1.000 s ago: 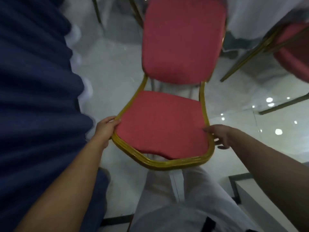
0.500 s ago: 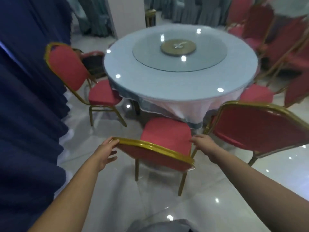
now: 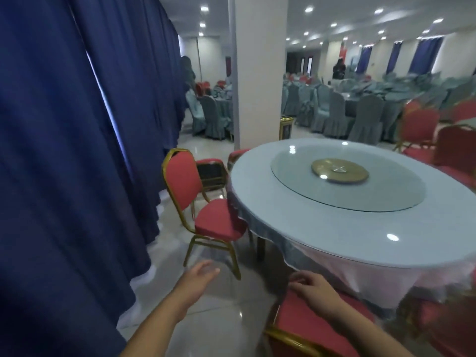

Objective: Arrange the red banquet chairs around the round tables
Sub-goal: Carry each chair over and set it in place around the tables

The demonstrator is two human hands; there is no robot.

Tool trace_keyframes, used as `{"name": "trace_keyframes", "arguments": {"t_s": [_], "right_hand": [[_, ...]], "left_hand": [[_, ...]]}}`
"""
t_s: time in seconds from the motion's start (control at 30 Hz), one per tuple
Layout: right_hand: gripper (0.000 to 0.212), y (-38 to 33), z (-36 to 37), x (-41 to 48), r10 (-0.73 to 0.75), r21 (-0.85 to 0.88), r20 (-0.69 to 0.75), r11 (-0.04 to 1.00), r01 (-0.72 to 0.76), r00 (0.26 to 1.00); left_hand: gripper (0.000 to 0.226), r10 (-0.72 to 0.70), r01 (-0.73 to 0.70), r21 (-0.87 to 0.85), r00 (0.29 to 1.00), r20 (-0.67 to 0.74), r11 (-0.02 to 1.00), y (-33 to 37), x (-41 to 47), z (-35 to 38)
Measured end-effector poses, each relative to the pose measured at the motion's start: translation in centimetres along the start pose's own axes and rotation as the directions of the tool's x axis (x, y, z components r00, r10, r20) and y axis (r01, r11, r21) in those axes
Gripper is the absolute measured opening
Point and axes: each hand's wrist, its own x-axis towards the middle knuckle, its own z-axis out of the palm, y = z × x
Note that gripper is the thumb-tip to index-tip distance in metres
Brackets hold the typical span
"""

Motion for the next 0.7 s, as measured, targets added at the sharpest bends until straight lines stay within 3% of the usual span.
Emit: {"name": "trace_keyframes", "arguments": {"t_s": [0.1,0.23,0.37,0.53,0.7], "right_hand": [[0.009,-5.9,4.7,2.9,-0.036,0.024,0.015,0.999,0.035,0.999],[0.011,-11.3,10.3,7.1,-0.088,0.037,0.026,0.995,0.087,0.996],[0.007,-14.3,14.0,12.4,-0.084,0.011,0.048,0.996,0.083,0.995],[0.007,-16.4,16.8,22.2,-0.082,-0.02,0.061,0.996,0.084,0.995],[0.009,-19.0,20.2,34.2,-0.074,0.059,0.091,0.996,0.069,0.993]], "left_hand": [[0.045,0.1,-0.1,0.016,0.994,-0.046,0.995,2.0,1.7,-5.2],[0.029,0.156,-0.155,0.044,0.988,-0.015,0.987,3.3,4.1,-10.9],[0.041,0.143,-0.142,0.043,0.989,-0.023,0.989,3.3,8.8,-15.8],[0.022,0.102,-0.102,0.035,0.995,0.004,0.994,3.0,17.1,-20.4],[0.037,0.03,-0.028,0.037,0.998,-0.059,0.999,4.2,26.4,-25.4]]}}
